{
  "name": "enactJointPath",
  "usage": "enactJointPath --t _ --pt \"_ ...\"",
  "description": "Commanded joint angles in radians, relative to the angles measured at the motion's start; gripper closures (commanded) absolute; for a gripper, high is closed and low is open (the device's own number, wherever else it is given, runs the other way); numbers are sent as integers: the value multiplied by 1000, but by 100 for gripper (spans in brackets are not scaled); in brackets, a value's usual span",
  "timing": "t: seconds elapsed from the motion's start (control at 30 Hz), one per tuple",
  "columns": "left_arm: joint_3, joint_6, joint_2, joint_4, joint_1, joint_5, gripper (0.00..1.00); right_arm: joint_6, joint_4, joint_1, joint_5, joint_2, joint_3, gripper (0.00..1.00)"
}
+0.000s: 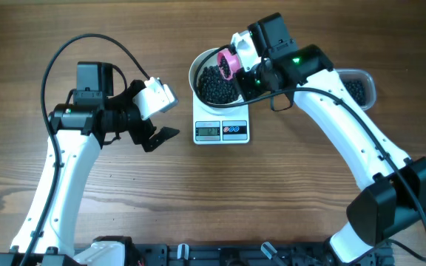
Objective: Scoop item into bowl and weigh 150g on scale
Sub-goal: 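Hold the scoop over the white bowl and tip beans in slowly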
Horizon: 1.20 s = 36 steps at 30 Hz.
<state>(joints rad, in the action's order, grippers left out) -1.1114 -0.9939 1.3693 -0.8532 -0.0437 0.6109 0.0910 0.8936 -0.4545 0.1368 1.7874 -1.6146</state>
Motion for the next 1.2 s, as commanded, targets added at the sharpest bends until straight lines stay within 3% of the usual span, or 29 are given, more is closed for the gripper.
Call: enactJointPath --t 0.0,1.17 --pt "2 -20 6 -1 5 5 0 95 -7 -1 -33 -30 -31 96" --pt "2 -20 6 -1 5 5 0 115 -18 -20 -61 -29 -31 96"
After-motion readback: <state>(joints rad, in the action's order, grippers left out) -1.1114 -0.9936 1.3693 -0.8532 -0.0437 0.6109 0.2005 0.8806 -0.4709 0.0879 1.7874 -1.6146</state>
